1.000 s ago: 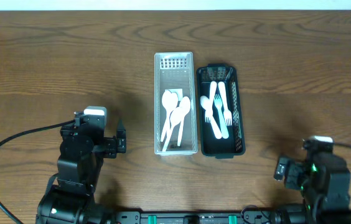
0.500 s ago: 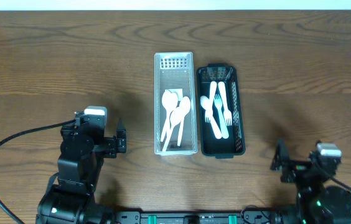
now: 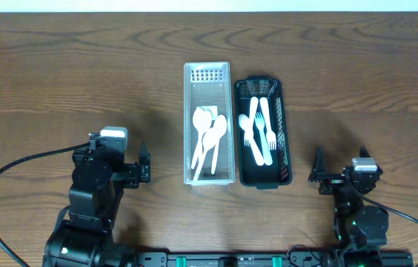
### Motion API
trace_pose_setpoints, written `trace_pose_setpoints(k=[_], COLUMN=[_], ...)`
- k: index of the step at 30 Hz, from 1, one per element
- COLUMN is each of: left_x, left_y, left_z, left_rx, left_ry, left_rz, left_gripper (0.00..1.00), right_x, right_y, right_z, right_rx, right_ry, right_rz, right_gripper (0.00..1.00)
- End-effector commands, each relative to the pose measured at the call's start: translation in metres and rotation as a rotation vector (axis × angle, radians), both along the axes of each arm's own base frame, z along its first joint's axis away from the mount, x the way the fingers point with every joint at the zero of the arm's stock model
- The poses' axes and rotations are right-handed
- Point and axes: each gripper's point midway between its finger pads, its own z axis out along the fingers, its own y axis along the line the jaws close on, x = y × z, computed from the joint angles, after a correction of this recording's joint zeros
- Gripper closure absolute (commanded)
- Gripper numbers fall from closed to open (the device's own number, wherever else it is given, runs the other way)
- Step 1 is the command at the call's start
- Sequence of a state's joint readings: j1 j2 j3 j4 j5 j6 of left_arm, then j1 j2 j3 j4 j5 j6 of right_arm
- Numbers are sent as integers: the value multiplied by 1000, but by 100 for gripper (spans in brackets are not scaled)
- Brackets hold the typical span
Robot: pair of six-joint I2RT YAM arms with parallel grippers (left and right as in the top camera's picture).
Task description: Pack container
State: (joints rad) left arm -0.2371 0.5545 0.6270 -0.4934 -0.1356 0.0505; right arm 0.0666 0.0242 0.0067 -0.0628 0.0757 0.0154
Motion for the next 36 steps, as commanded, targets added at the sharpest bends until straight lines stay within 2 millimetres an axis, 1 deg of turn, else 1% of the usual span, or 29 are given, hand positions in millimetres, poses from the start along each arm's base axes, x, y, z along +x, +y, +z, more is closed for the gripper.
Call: trace_pose_setpoints(k=[1, 27, 29, 31, 36], left_x=[0, 0, 0, -5, -38], left_y=[1, 1, 8, 13, 13], left_z=[0, 0, 2, 4, -9], left_rx=[13, 13, 54, 44, -11], left_ry=[-2, -2, -10, -18, 40], left_rz=[3, 3, 16, 33, -7], left_gripper=[2, 2, 2, 2, 2], right_x=[0, 0, 0, 0, 0], right_y=[3, 3, 3, 3, 3], right_z=[0, 0, 0, 0, 0], right_rx=[-31, -31, -31, -31, -31], right_ry=[-1, -1, -1, -1, -1], right_rz=[18, 18, 18, 18, 18], right_gripper=[1, 1, 1, 1, 1])
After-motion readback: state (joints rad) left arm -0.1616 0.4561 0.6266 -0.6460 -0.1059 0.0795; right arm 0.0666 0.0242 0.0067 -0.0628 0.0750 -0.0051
